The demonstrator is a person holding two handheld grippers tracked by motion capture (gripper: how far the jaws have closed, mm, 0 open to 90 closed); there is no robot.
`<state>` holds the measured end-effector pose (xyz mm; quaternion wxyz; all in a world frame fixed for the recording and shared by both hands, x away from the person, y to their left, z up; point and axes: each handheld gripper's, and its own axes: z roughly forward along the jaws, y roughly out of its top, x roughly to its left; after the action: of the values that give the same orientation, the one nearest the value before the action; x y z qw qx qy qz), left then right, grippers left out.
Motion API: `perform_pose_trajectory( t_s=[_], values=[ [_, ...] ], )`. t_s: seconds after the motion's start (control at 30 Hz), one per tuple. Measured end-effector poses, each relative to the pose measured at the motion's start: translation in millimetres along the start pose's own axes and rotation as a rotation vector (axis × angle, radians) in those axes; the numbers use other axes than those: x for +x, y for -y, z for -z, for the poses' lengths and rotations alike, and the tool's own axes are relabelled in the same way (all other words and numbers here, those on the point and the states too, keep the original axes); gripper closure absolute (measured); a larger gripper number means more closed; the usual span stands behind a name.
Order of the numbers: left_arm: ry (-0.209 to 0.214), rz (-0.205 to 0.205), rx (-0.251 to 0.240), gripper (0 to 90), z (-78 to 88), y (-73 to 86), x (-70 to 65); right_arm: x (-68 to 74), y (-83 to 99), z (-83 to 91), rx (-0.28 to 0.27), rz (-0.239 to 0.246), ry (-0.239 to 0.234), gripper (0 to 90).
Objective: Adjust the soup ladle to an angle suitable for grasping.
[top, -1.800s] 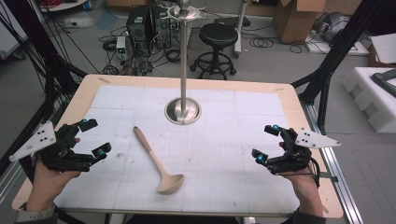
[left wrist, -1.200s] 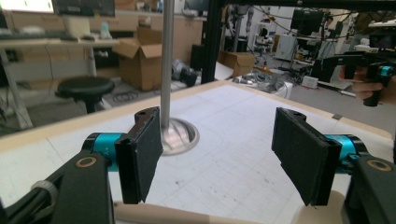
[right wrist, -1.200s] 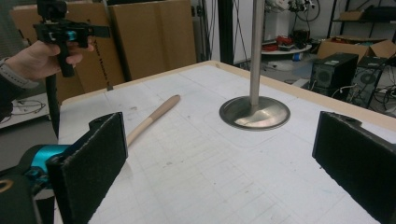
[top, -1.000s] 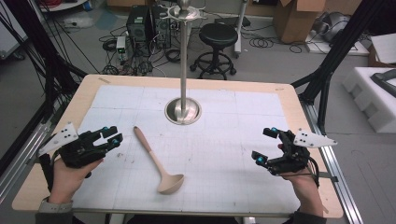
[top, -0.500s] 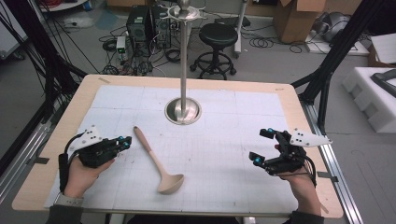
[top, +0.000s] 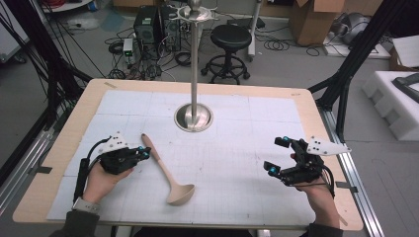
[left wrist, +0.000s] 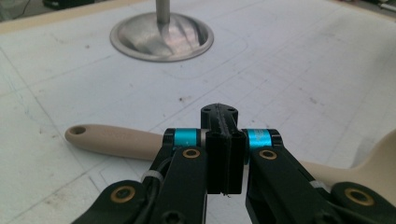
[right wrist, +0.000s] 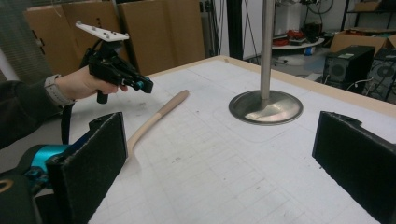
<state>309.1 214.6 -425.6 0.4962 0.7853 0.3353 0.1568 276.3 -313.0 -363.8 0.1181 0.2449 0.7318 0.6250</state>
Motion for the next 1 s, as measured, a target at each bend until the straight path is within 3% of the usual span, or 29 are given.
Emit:
perform_pose_trajectory(
  t_s=[0.1,0.23,0.53,0.63,0.9,1.0],
  values=[
    [0.004,0.0,0.035,89.8,-7.8,3.8,1.3,0.8,-0.2,0.2,-0.002,-0.004,-0.007,2.2],
    [0.015,0.004,0.047,89.8,-14.1,6.1,0.1,0.1,-0.3,1.5,-0.006,-0.004,-0.007,2.2],
    [0.008,0.01,0.093,89.8,-18.1,9.4,2.1,0.7,-0.2,0.1,-0.004,-0.006,-0.011,2.2],
    [0.0,0.019,0.15,89.8,-22.5,12.7,4.0,0.8,-0.1,-0.1,-0.004,-0.001,-0.011,2.2],
    [0.01,0.022,0.109,89.8,-26.1,13.2,5.1,0.7,0.6,-0.3,0.0,-0.008,-0.01,2.2],
    [0.021,0.056,0.097,89.8,-27.6,13.0,7.0,0.3,0.8,0.1,-0.004,-0.006,-0.006,2.2]
  ],
)
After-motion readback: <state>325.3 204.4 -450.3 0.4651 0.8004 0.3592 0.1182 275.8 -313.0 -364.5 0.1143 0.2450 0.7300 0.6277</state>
